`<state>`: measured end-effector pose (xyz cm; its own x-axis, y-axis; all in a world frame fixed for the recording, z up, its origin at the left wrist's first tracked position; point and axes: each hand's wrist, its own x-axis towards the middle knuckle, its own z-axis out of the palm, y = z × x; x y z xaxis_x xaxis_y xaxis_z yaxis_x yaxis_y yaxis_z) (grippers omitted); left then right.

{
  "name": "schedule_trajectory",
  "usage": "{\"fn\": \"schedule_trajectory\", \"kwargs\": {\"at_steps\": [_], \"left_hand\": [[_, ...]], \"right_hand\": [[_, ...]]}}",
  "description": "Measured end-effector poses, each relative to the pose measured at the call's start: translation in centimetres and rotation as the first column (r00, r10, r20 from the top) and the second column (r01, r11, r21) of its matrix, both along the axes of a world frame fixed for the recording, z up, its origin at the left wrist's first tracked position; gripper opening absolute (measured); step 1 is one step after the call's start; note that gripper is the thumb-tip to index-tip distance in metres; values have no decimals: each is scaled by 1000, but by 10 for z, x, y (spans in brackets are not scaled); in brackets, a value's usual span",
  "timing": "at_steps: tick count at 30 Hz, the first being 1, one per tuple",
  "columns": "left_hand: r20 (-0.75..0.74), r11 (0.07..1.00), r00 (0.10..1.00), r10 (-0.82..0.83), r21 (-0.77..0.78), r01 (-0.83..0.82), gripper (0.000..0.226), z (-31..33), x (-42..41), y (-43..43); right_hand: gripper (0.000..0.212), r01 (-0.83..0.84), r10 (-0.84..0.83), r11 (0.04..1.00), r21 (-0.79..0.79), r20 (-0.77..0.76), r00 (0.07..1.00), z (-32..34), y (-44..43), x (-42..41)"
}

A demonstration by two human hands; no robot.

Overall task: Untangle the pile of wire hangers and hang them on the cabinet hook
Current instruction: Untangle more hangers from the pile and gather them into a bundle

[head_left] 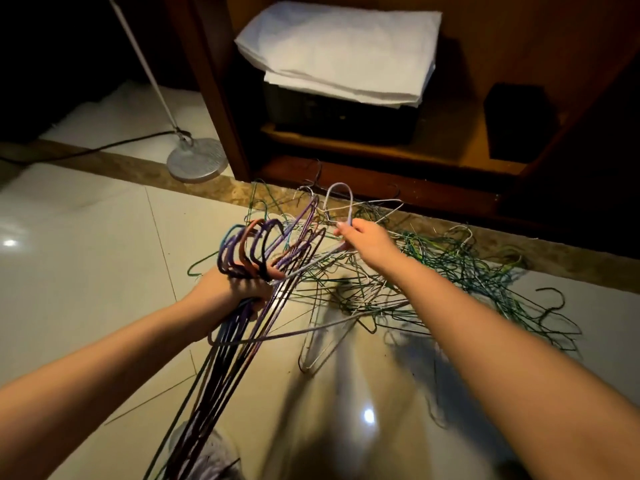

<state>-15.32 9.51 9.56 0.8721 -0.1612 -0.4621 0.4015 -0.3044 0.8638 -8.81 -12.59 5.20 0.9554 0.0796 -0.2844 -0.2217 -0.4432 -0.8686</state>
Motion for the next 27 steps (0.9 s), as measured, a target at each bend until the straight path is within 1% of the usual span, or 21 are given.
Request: {"fn": "schedule_trajectory", "kwargs": {"at_steps": [1, 3, 6, 8, 10, 12, 14, 17, 21, 23, 24, 25, 27], "left_hand": [[7, 1000, 1000, -8, 16, 7, 21, 4, -1, -3], [-3, 1000, 1000, 8, -4, -8, 15, 13, -2, -9], [-18, 998, 997, 69, -4, -69, 19, 26, -1, -14], [-34, 990, 991, 132, -42, -133, 19, 36, 1, -20], [-46, 975, 979, 197, -92, -201, 12, 43, 2, -29], [-68, 958, 964, 256, -116, -262, 10, 48, 1, -39], [-107, 942, 956, 274, -169, -289, 10, 50, -2, -51], [-160, 930, 949, 273, -209, -303, 6, 52, -13, -71], [-178, 932, 955, 236, -237, -274, 9, 59, -31, -91], [-177, 933, 961, 211, -256, -252, 15, 63, -39, -96], [-174, 934, 964, 200, -263, -241, 17, 67, -43, -98], [-171, 934, 968, 184, -277, -226, 19, 71, -47, -100], [-168, 930, 974, 154, -309, -201, 21, 79, -55, -106]], "right_hand": [[27, 38, -38, 999, 22, -6, 999, 2, -7, -1], [24, 110, -110, 993, 47, 0, 994, 5, -25, -5], [24, 316, -317, 948, 22, 53, 947, 12, -63, -10], [25, 445, -443, 895, -1, 94, 892, 19, -89, -15], [24, 576, -575, 817, 28, 117, 810, 23, -110, -22], [25, 665, -662, 747, 32, 132, 738, 27, -119, -33], [24, 659, -653, 752, 15, 150, 742, 27, -115, -44], [24, 596, -576, 803, -33, 216, 788, 35, -95, -64], [25, 478, -417, 857, -193, 287, 863, 56, -77, -87], [25, 442, -367, 867, -230, 304, 879, 69, -75, -98], [22, 423, -351, 882, -207, 308, 884, 75, -74, -103], [18, 399, -340, 904, -152, 307, 889, 81, -73, -109], [15, 326, -311, 945, -7, 282, 907, 93, -70, -121]]}}
